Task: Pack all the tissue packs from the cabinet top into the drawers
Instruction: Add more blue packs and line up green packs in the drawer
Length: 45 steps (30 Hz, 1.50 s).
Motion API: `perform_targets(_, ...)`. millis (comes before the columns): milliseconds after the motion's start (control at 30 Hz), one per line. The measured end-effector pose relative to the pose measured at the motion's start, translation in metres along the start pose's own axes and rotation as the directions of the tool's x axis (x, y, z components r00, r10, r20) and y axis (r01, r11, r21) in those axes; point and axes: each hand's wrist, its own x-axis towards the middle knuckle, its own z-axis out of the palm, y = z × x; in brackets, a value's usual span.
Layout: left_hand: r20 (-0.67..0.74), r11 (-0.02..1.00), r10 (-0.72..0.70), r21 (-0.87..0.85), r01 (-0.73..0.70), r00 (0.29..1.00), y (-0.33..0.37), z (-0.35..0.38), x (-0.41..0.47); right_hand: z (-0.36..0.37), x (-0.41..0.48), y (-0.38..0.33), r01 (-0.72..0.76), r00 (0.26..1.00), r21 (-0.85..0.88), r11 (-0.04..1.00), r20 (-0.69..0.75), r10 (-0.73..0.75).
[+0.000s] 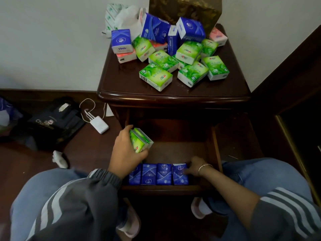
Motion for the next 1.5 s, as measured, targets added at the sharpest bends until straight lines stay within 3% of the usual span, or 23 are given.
perform_targets(133,0.022,1.000,-0.010,0.009,0.010,1.000,0.003,0.000,0.000,0.013,-0.003,-0.005,0.028,0.993,0.024,0.999,0.116,-0.031)
perform_targets(267,0.094,0.999,0.008,0.041,-0.012,0.995,0.006,0.001,-0.002,0.010,-0.009,-0.008,0.031,0.982,-0.158,0.987,0.186,-0.001)
perform_targets(367,0.162,0.993,0.087,0.069,-0.100,0.983,0.010,0.001,-0.006,-0.007,-0.024,-0.025,0.029,0.999,-0.213,0.977,0.031,-0.024)
perform_targets(433,0.229,0.982,0.142,0.091,-0.167,0.963,0.014,0.000,-0.009,-0.019,-0.039,-0.043,0.119,0.990,0.033,0.992,-0.079,-0.117)
perform_targets(533,0.309,0.966,0.184,0.119,-0.229,0.933,0.021,0.001,-0.013,-0.028,-0.066,-0.070,0.260,0.950,0.514,0.817,0.016,-0.312)
perform_targets(600,0.345,0.953,0.207,0.141,-0.269,0.915,0.023,0.003,-0.016,-0.025,-0.077,-0.081,0.269,0.934,0.553,0.789,0.049,-0.353)
perform_targets(700,0.382,0.924,0.261,0.167,-0.343,0.887,0.023,0.007,-0.020,-0.014,-0.074,-0.085,0.244,0.951,0.514,0.822,0.041,-0.308)
perform_targets(867,0.414,0.913,0.264,0.185,-0.364,0.871,0.017,0.010,-0.025,-0.006,-0.051,-0.083,0.129,0.964,0.636,0.760,0.101,-0.248)
perform_targets(967,0.352,0.951,0.130,0.221,-0.218,0.927,0.007,-0.003,-0.017,-0.009,-0.026,-0.076,0.093,0.992,0.681,0.727,-0.004,-0.123)
perform_targets(1033,0.161,0.977,-0.106,0.201,0.072,0.981,-0.007,-0.012,-0.009,-0.010,-0.008,-0.073,0.042,0.999,0.723,0.689,-0.031,-0.029)
perform_targets(1100,0.092,0.913,-0.403,0.118,0.392,0.911,-0.019,-0.017,-0.002,-0.005,0.005,-0.077,0.014,1.000,0.733,0.680,-0.003,-0.017)
perform_targets(1167,0.216,0.816,-0.576,0.101,0.569,0.788,-0.026,-0.012,-0.001,0.006,0.016,-0.086,0.006,0.998,0.725,0.689,0.035,-0.045)
perform_targets(1233,0.298,0.807,-0.585,0.118,0.579,0.754,-0.029,-0.004,-0.004,0.020,0.026,-0.094,0.010,0.999,0.669,0.743,0.033,-0.043)
perform_targets(1367,0.290,0.823,-0.565,0.128,0.554,0.772,-0.030,0.001,-0.005,0.037,0.040,-0.103,0.024,0.999,0.326,0.945,-0.034,-0.013)
perform_targets(1500,0.299,0.810,-0.582,0.129,0.572,0.756,-0.028,0.002,-0.005,0.042,0.044,-0.102,0.062,0.998,0.372,0.926,-0.053,-0.046)
